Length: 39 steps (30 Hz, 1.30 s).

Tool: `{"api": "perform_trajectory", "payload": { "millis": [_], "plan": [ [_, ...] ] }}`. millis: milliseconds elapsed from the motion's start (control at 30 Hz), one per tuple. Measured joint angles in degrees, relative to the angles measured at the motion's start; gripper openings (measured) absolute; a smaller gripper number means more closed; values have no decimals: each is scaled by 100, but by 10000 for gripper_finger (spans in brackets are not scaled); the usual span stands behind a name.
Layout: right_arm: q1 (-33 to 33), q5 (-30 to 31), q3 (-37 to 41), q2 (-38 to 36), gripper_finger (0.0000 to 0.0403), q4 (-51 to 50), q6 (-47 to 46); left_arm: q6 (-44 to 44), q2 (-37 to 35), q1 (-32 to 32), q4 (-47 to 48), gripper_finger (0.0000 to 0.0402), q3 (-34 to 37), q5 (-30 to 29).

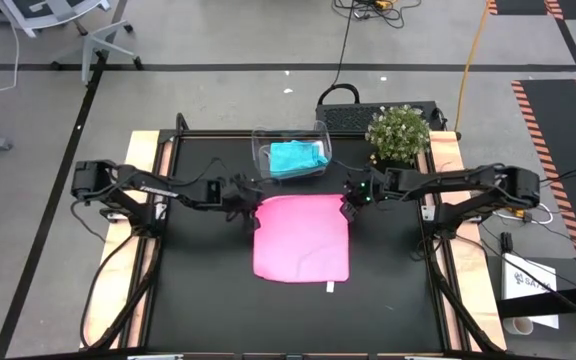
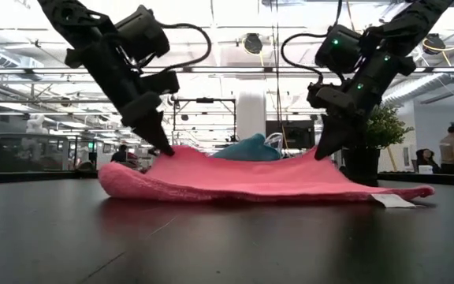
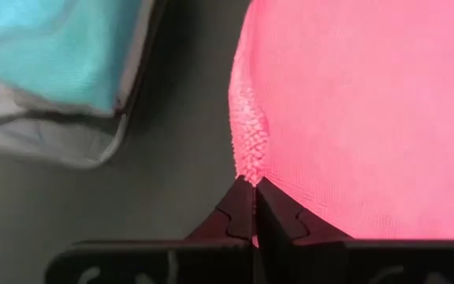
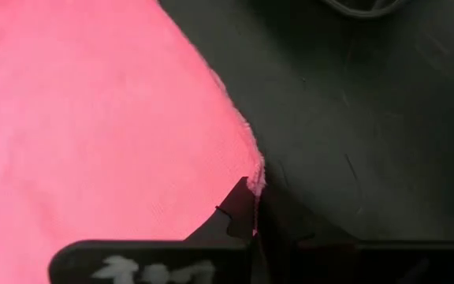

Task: Fold microfiber towels
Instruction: Fold the pink microfiber cloth

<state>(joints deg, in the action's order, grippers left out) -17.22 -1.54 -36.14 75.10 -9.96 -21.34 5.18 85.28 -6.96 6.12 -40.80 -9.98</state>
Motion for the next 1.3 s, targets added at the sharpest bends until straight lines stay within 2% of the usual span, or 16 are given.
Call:
{"api": "perform_trajectory", "payload": {
  "millis": [300, 567, 733, 967, 1300],
  "plan": [
    [373, 4, -2, -662, 0, -209, -251, 238, -803, 53, 36, 2, -2, 232],
    [1414, 2, -114, -1102, 0, -517, -1132, 791, -1029, 382, 597, 1, -8, 348],
    [2125, 14, -460, -1046, 0, -924, -1553, 1222, -1028, 737, 707, 1, -7, 457],
    [2898, 24, -493, -863, 0, -1000, -2440, 2070, -1054, 1355, 722, 1, -7, 699],
    [3601, -16, -492, 89, 0, -511, -3013, 2867, -1030, 2148, 729, 1, -5, 385]
  ]
}}
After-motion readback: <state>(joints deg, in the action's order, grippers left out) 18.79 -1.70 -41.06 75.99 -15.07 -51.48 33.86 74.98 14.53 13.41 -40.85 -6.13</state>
